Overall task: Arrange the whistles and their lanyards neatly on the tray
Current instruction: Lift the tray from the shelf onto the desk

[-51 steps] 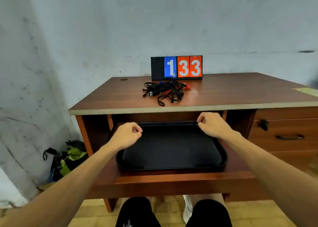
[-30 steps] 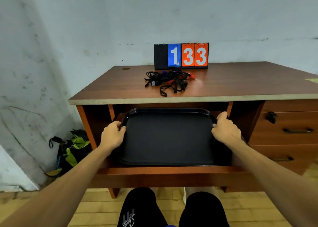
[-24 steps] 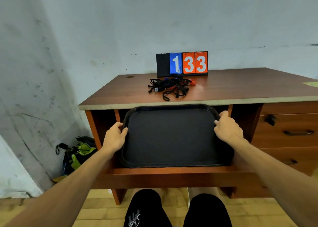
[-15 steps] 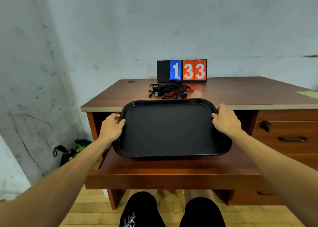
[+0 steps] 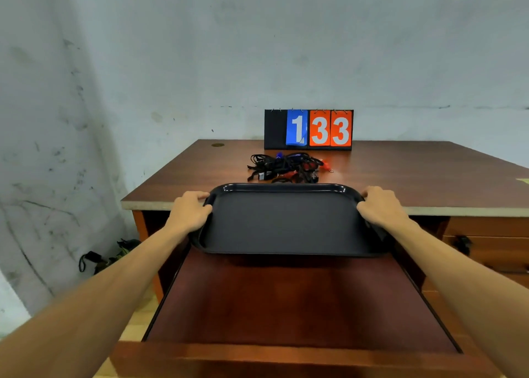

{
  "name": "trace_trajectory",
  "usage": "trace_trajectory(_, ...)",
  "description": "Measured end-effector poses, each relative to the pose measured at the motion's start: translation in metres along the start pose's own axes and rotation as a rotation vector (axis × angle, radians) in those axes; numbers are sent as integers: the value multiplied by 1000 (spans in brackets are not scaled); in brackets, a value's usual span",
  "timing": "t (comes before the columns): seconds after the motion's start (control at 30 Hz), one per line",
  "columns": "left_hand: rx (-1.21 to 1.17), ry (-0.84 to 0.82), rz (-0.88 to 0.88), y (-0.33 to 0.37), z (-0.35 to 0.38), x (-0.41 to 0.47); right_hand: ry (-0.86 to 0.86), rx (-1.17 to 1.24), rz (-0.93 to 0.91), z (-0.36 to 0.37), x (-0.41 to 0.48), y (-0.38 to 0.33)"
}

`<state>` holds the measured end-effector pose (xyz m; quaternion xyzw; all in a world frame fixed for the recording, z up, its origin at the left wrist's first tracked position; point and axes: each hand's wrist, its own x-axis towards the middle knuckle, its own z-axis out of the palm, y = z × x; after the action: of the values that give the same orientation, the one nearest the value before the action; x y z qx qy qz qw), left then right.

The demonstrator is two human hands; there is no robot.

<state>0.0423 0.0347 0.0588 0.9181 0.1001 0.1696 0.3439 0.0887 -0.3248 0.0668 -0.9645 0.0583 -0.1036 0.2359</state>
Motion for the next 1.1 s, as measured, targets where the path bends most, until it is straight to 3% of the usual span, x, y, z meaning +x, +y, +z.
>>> trace_trajectory(0.3, 106, -23, -2, 6, 21, 64, -50, -70, 33, 11, 58, -12)
trace_trajectory(0.63, 331, -16, -15, 8, 52, 127, 9, -179, 2, 27, 113, -14)
trace_trajectory(1.1, 330, -132, 59, 6, 71, 173, 0, -261, -42, 28, 157, -26)
